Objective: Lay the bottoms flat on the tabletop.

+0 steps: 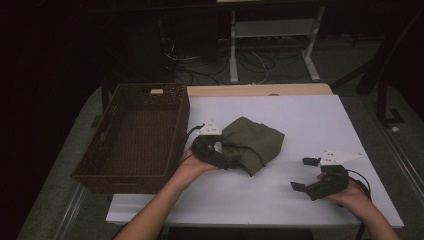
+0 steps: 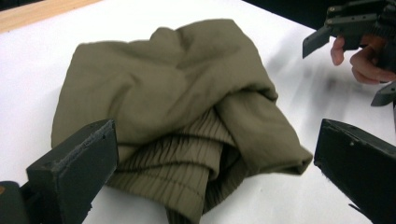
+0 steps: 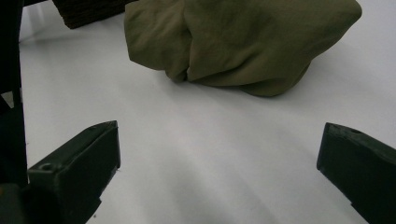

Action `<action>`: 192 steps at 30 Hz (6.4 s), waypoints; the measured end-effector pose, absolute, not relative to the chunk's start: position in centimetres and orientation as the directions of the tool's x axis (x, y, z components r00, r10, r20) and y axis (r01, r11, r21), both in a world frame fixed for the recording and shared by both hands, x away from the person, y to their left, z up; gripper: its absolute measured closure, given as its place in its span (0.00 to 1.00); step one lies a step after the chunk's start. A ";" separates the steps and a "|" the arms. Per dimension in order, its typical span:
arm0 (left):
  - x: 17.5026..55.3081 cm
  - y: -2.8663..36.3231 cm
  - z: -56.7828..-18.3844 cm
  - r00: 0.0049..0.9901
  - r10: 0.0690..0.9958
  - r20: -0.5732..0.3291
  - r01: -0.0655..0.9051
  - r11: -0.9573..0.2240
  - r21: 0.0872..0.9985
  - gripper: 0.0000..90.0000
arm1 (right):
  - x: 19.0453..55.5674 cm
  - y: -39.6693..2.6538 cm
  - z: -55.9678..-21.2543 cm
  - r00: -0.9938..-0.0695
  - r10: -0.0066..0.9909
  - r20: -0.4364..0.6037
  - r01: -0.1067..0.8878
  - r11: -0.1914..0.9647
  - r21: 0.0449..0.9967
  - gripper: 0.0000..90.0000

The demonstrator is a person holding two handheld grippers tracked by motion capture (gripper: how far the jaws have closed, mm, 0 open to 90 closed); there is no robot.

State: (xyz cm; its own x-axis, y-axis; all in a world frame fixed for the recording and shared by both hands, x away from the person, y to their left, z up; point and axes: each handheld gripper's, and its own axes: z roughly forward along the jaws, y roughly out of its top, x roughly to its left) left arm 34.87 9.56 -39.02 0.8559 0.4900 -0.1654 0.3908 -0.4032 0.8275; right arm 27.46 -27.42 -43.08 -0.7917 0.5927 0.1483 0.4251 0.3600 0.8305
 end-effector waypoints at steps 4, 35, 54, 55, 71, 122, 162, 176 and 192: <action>34.2 10.0 -39.5 0.855 0.489 -0.173 0.394 -0.394 0.831 0.00 | 27.4 -27.4 -43.1 -0.791 0.593 0.148 0.426 0.361 0.830 0.00; 28.9 12.9 -43.4 0.826 0.539 -0.166 0.429 -0.411 0.805 0.00 | 27.8 -26.9 -43.2 -0.789 0.590 0.170 0.449 0.367 0.815 0.00; 29.5 12.9 -43.8 0.834 0.514 -0.199 0.447 -0.419 0.790 0.00 | 28.3 -26.0 -41.1 -0.753 0.627 0.199 0.488 0.329 0.808 0.28; 29.6 12.9 -43.9 0.833 0.515 -0.202 0.451 -0.420 0.788 0.00 | 28.4 -26.0 -41.0 -0.754 0.626 0.198 0.487 0.331 0.808 0.30; 29.9 13.1 -43.8 0.826 0.525 -0.205 0.457 -0.412 0.788 0.00 | 31.0 -24.0 -39.1 -0.774 0.595 0.216 0.469 0.311 0.827 0.34; 30.1 13.0 -43.9 0.811 0.534 -0.239 0.485 -0.385 0.785 0.00 | 37.5 -15.7 -40.4 -0.845 0.516 0.144 0.413 0.456 0.788 0.54; 30.4 12.9 -44.1 0.812 0.537 -0.231 0.484 -0.395 0.781 0.00 | 36.5 -19.4 -37.4 -0.823 0.553 0.128 0.359 0.332 0.872 0.92; 30.3 12.9 -44.0 0.813 0.534 -0.231 0.482 -0.396 0.782 0.00 | 36.8 -21.9 -37.0 -0.779 0.611 0.143 0.386 0.288 0.876 0.92; 30.3 12.9 -44.1 0.812 0.535 -0.234 0.486 -0.398 0.778 0.00 | 37.6 -25.0 -37.9 -0.698 0.696 0.168 0.446 0.240 0.862 0.91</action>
State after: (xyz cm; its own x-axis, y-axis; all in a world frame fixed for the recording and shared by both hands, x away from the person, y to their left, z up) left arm 30.35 12.87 -44.11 0.8118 0.5350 -0.2340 0.4863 -0.3976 0.7781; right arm 37.59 -24.98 -37.88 -0.6982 0.6960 0.1676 0.4460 0.2398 0.8623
